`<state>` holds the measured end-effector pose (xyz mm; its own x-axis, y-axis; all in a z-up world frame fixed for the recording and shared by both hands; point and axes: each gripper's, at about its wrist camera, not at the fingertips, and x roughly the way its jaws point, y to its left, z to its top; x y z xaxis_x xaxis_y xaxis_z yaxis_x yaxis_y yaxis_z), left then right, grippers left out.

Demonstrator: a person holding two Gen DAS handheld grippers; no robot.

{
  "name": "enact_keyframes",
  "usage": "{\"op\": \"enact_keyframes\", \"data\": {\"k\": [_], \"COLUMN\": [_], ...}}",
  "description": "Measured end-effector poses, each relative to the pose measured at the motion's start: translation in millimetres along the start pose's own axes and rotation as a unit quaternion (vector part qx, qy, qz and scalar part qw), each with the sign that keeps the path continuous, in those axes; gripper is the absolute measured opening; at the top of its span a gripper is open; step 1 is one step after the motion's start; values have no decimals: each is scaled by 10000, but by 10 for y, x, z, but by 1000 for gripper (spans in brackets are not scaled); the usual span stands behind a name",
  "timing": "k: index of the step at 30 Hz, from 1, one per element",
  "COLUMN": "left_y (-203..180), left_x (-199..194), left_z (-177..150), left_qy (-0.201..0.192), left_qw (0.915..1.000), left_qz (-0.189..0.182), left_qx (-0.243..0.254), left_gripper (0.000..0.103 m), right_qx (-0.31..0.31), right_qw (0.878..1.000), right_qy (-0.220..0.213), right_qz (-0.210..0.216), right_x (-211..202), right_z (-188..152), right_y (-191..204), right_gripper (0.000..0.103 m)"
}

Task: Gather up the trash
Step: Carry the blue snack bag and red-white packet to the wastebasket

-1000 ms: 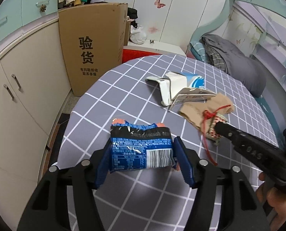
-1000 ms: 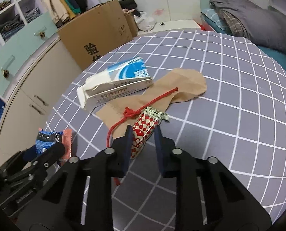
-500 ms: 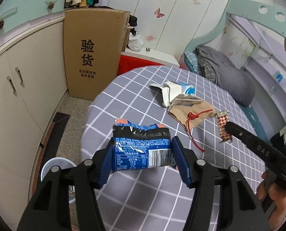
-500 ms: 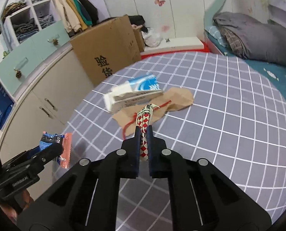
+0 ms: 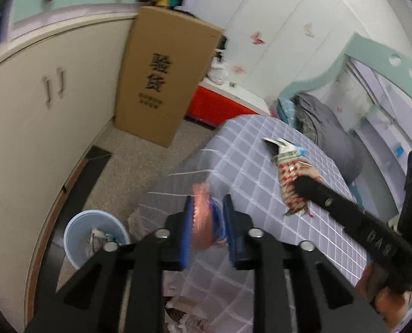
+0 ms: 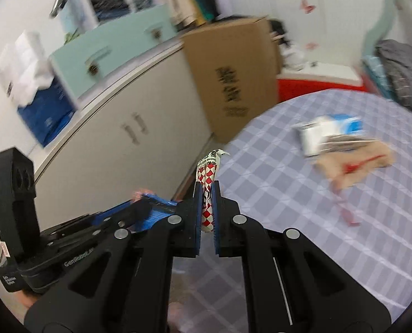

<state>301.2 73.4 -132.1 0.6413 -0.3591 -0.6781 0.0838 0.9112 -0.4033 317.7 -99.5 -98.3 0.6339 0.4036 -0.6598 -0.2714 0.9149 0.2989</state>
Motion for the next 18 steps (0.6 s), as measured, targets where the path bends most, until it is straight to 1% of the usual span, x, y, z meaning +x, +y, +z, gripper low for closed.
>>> {"op": "enact_keyframes", "data": {"k": [1,2,3,4,7,9,11,14,15,17,18], "left_y": [106,261,371,486,760,1053,1314,1619,1715,1820,1863], "left_x": [6,48,80,107,138,190,245,344,395,467,504], "left_z": [13,29,28,24,16,5,-18,-98,-141,-207,-226], "left_qy": [-47,29,93,123,58,134,216,390,468,589,648], "left_qw": [9999,9996,9994,9989,9979,9955,9923,9878,9857,9831,9824], "left_qz": [152,195,100,75,370,601,827,1097,1239,1373,1368], "left_qx": [-59,-186,-328,-451,-522,-718,-896,-1036,-1039,-1060,-1091], "left_gripper": [9,7,2,0,0,0,0,0,1,2,2], "right_qx": [-76,-118,-200,-252,-374,-450,-570,-611,-631,-671,-672], "right_qw": [9999,9998,9994,9988,9972,9958,9941,9915,9906,9888,9879], "right_qy": [97,150,240,316,486,658,831,1103,1176,1312,1381], "right_qz": [28,51,178,280,416,448,392,326,285,233,209], "right_x": [155,244,398,516,869,1099,1297,1540,1598,1717,1778], "right_z": [-17,-39,-71,-106,-153,-200,-295,-425,-466,-534,-562], "right_y": [117,188,324,441,748,890,1006,1059,1051,1060,1057], "right_gripper": [7,7,7,7,7,7,7,7,7,7,7]}}
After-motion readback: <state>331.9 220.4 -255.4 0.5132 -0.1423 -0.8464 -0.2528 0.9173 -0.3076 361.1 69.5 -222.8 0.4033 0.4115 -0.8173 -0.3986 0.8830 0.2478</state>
